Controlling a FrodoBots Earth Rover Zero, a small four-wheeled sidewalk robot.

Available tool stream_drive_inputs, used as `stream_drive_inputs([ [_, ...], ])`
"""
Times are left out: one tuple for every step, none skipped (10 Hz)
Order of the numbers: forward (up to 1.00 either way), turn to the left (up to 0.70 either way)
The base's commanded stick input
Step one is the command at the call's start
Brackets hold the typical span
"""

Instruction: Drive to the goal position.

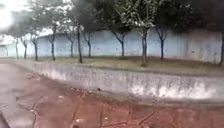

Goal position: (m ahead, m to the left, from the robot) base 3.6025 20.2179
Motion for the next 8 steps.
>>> stream_drive_inputs([
  [0.0,0.85],
  [0.0,0.85],
  [0.0,0.85],
  [0.0,0.85],
  [0.0,0.85],
  [0.0,0.85],
  [0.0,0.85],
  [0.0,0.85],
])
